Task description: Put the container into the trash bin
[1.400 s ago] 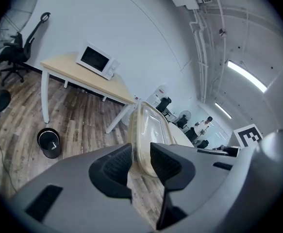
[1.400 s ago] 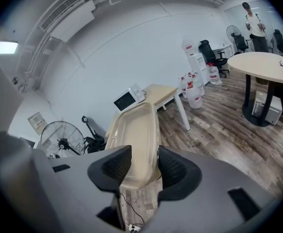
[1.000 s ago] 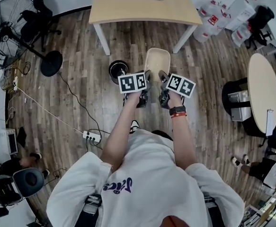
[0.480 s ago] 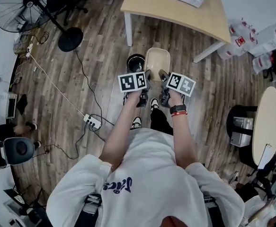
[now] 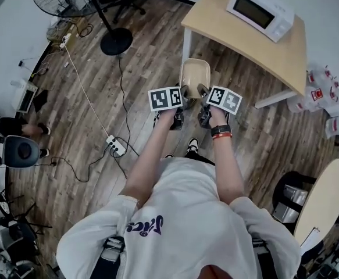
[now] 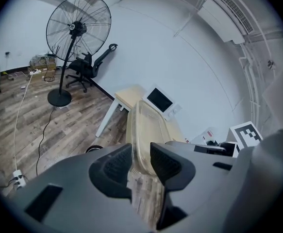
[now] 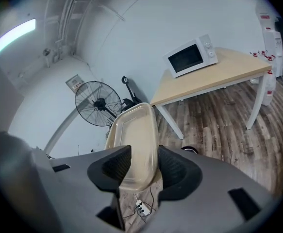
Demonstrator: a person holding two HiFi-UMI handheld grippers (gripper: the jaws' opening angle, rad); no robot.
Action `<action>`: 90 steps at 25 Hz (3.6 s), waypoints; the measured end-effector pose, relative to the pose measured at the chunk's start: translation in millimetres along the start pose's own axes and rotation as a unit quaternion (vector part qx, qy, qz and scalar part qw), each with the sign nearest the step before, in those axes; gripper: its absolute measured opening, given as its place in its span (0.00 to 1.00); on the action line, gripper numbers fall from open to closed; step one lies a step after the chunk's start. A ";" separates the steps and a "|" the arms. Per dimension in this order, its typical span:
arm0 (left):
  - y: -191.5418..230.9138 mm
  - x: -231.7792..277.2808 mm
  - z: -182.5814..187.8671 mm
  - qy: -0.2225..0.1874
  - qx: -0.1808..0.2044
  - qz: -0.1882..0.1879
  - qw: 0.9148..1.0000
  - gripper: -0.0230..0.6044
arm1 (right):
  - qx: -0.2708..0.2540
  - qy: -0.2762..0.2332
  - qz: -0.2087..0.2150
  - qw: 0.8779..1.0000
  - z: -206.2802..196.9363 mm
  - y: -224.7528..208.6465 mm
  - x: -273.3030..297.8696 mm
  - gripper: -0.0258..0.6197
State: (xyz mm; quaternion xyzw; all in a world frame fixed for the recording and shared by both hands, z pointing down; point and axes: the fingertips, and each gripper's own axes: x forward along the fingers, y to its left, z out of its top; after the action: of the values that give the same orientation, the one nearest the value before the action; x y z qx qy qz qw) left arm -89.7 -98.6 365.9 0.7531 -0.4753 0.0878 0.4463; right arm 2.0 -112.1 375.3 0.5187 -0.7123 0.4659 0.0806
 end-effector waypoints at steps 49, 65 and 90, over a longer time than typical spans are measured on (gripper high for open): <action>195.7 228.9 -22.4 0.115 -0.151 0.118 0.975 0.22 | 0.091 0.211 -0.001 0.973 -39.4 -141.8 277.2 0.30; 269.9 312.5 -62.8 0.176 -0.165 0.115 0.964 0.22 | 0.110 0.236 -0.044 0.964 -79.7 -204.7 363.0 0.30; 387.8 471.5 -187.8 0.243 -0.173 0.121 0.947 0.22 | 0.116 0.265 -0.066 0.955 -180.5 -360.0 502.1 0.30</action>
State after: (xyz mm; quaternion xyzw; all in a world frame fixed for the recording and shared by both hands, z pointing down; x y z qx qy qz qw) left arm -91.6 -315.4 966.6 0.5569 -0.4481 0.2380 0.6576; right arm 3.1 -320.5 984.2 0.4284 -0.5706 0.6597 0.2358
